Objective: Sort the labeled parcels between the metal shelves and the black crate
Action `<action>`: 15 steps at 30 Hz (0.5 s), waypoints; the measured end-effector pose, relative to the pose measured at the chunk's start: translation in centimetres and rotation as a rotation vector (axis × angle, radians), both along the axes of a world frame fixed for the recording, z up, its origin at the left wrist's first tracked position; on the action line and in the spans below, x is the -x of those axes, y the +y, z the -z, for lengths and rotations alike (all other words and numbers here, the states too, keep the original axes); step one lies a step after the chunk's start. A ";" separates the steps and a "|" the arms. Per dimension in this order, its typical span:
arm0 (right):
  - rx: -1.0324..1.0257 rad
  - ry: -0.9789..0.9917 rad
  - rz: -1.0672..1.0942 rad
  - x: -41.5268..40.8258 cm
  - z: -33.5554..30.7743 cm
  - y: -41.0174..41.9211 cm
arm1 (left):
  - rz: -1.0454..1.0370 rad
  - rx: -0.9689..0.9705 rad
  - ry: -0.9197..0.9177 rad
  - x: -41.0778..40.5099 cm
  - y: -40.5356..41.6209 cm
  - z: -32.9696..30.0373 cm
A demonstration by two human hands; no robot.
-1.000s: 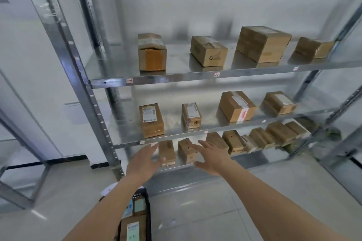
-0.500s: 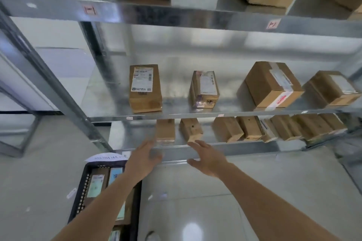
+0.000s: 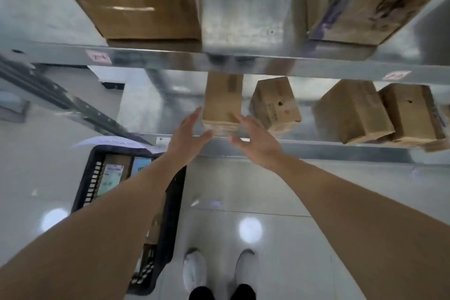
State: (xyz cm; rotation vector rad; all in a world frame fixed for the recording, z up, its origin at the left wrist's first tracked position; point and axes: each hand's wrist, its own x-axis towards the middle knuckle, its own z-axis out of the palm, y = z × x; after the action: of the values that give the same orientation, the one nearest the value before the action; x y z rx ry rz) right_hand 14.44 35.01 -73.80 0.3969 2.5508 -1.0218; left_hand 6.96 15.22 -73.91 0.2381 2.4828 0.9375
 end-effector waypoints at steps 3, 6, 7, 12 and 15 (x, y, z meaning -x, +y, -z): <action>0.010 0.036 0.032 3.0 3.3 0.5 | 0.002 0.003 0.000 1.5 1.1 2.9; 0.042 0.086 0.069 4.8 5.8 0.8 | 0.012 -0.010 0.019 2.8 2.1 4.7; 0.039 0.103 0.070 5.1 6.3 0.9 | 0.010 -0.025 0.021 3.2 2.3 5.3; 0.130 0.159 0.121 6.2 7.9 1.4 | -0.014 -0.134 -0.016 4.6 3.3 6.6; 0.241 0.147 0.180 6.7 8.1 1.4 | -0.081 -0.240 -0.073 4.8 3.6 6.8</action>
State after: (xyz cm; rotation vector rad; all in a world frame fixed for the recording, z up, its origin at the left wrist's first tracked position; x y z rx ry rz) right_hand 7.70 36.40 -81.89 0.5067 2.5103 -1.4561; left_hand 2.16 18.80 -80.75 0.1788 2.3270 1.2566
